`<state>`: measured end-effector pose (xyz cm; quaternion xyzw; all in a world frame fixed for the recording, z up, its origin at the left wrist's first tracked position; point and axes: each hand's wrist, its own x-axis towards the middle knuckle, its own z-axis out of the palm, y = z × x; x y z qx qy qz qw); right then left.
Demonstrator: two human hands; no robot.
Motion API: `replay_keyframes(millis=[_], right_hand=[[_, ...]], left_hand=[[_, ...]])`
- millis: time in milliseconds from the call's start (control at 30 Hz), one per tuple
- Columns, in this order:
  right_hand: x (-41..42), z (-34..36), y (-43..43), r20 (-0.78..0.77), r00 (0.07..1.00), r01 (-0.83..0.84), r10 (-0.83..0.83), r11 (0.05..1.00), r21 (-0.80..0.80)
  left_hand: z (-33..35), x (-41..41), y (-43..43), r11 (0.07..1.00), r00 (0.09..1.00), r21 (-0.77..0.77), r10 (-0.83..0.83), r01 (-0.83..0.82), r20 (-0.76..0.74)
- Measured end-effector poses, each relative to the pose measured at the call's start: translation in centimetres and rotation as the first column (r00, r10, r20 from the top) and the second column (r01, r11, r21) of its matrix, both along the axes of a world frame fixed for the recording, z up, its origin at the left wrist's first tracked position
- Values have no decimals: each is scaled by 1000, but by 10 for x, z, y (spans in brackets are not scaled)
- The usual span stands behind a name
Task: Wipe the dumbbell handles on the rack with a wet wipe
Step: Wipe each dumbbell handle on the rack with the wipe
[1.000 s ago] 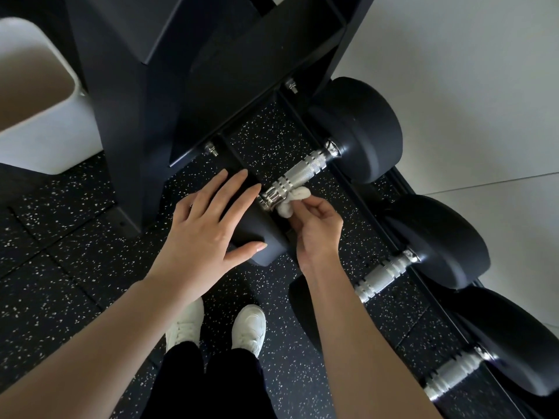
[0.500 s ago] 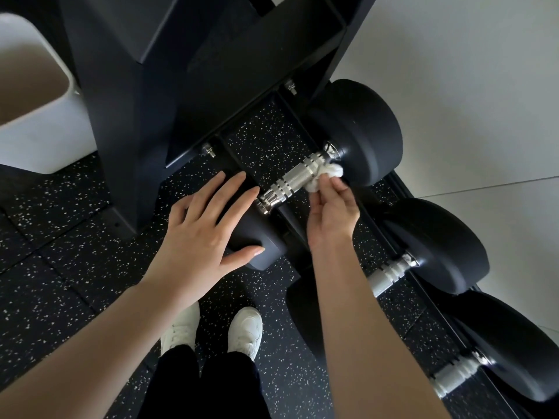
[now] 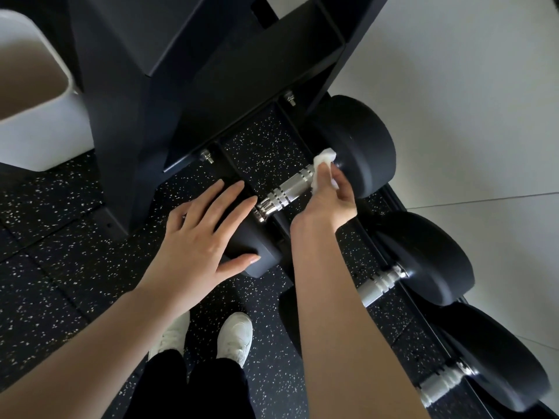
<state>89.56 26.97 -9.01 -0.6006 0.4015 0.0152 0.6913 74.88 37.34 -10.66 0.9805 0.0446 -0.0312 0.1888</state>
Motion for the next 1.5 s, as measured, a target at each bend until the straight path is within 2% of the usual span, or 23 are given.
replay_keyframes(millis=[67, 267, 433, 500, 600, 700, 767, 833, 900, 933, 967, 1033, 1167, 1267, 1400, 1500], right_hand=[[2, -3, 6, 16, 1000, -19, 19, 999, -44], [10, -10, 28, 63, 998, -4, 24, 950, -311], [7, -12, 24, 116, 992, 3, 46, 918, -395], [2, -14, 17, 117, 985, -58, 127, 879, -473], [-3, -17, 10, 75, 950, -192, 302, 759, -622], [-7, -18, 7, -25, 837, -368, 547, 526, -767], [-11, -18, 4, -139, 716, -479, 684, 337, -811], [-16, -17, 1, -263, 559, -527, 787, 92, -845], [-20, -15, 0, -416, 381, -504, 826, -191, -842], [-20, -13, 1, -481, 306, -479, 822, -303, -824], [-19, -12, 2, -532, 248, -462, 810, -384, -799], [-13, -8, 5, -593, 169, -465, 787, -467, -752], [-6, -5, 8, -584, 37, -506, 811, -489, -711], [-7, -5, 2, -557, 28, -482, 830, -477, -735], [-6, -2, -3, -544, 157, -508, 824, -405, -760], [0, 2, -5, -509, 363, -446, 780, -334, -830]], left_hand=[[0, 0, 1, 1000, 1000, -7, -1, 1, -4], [-1, 0, 1, 1000, 1000, -22, 4, -4, 15], [-2, 0, 2, 1000, 1000, -22, 3, -2, 25], [-2, -1, 3, 999, 999, -33, 7, -5, 42], [-3, -1, 2, 999, 998, -37, 13, -11, 58], [-6, -1, 2, 999, 997, -44, 29, -26, 69], [-7, -1, 1, 998, 997, -52, 35, -32, 70], [-8, 0, 1, 998, 997, -60, 38, -34, 68], [-8, -1, 1, 997, 997, -74, 40, -36, 63], [-8, -1, 1, 996, 997, -82, 42, -37, 60], [-8, -1, 1, 995, 998, -88, 41, -36, 57], [-8, -1, 3, 995, 998, -93, 39, -34, 51], [-9, -1, 3, 994, 999, -102, 34, -32, 19], [-10, -1, 3, 992, 999, -122, 30, -29, 11], [-9, -1, 5, 989, 999, -148, 27, -23, 26], [-10, -1, 4, 988, 999, -151, 35, -31, 29]])
